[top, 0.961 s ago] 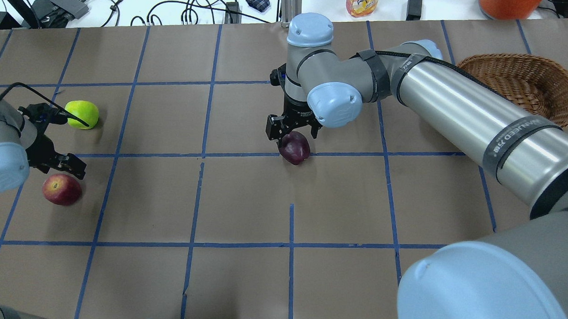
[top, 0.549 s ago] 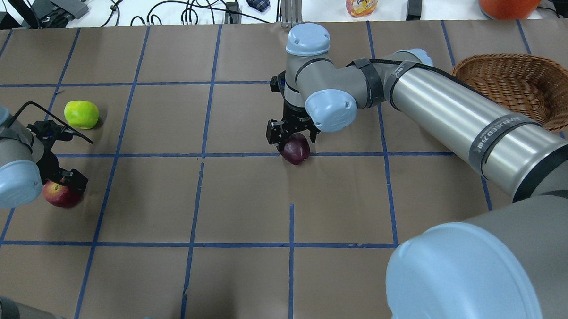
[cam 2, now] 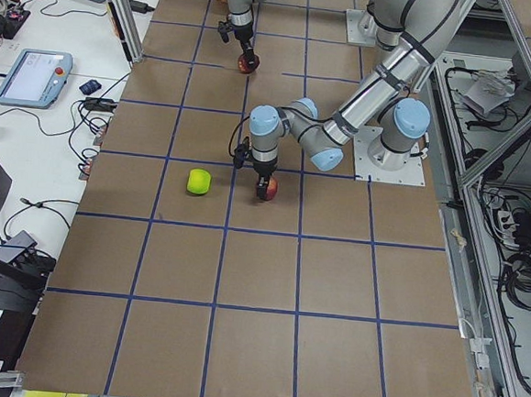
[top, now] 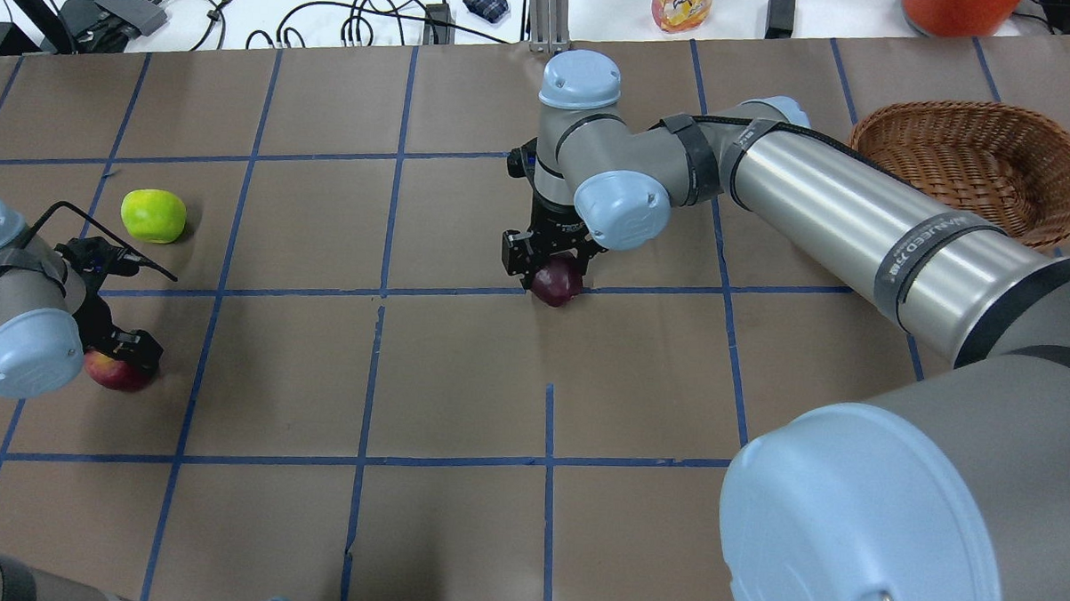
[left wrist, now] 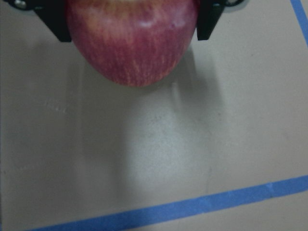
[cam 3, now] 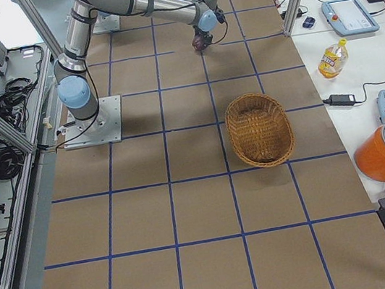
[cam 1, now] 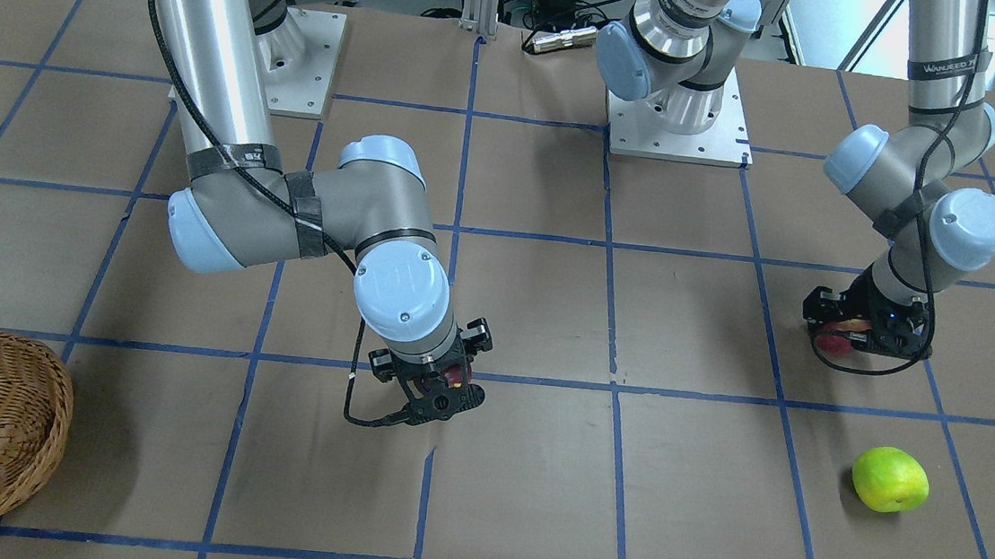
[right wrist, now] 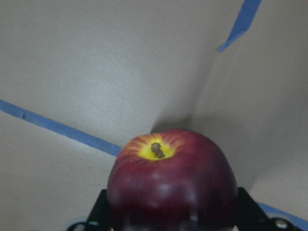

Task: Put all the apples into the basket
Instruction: 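Carry the dark red apple to the basket while the left gripper moves the red-yellow apple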

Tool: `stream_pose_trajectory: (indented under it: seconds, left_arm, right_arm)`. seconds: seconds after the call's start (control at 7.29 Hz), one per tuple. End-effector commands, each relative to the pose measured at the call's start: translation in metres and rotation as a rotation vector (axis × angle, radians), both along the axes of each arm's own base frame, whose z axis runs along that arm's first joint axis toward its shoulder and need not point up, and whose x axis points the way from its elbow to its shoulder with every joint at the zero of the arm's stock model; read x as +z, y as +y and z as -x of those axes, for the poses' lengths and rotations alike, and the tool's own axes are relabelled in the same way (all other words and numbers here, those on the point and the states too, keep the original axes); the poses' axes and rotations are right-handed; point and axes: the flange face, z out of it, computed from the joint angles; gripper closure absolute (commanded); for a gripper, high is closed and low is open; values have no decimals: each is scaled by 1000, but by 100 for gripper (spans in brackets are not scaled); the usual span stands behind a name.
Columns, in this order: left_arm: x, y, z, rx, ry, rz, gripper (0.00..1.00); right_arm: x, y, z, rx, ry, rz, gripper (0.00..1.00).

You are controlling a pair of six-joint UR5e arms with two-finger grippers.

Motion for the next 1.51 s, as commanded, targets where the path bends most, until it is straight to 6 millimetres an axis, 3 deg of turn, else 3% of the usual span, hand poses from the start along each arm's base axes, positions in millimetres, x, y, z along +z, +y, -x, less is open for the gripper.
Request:
stream_pose_trajectory:
  seconds: [0.0, 0.14, 0.27, 0.41, 0.55, 0.69, 0.96, 1.24, 1.37]
  left_arm:
    - [14, -9, 10, -3, -16, 34, 72]
    - [20, -26, 29, -13, -20, 52, 72]
    - [28, -39, 81, -77, -15, 57, 73]
    - [33, -46, 127, -30, -23, 88, 73]
    - [32, -49, 174, 66, -22, 117, 73]
    - [31, -52, 228, 164, 11, 152, 73]
    - [50, -78, 344, 436, 49, 230, 71]
    - [54, -99, 443, 700, 144, 214, 64]
    - [47, -101, 487, 766, 180, 188, 64]
  right_arm:
    - [32, -17, 4, -49, -36, 38, 100]
    - [68, -29, 22, -84, -22, 45, 100]
    - [107, -61, 94, -182, 6, 3, 100]
    - [145, -88, 176, -274, 9, -49, 100]
    - [183, -112, 238, -340, 5, -40, 100]
    - [199, -123, 279, -387, 41, -18, 100]
    - [193, -128, 381, -483, 175, -14, 100]
    - [156, -134, 481, -445, 274, -28, 100]
    - [141, -130, 531, -436, 278, -40, 100]
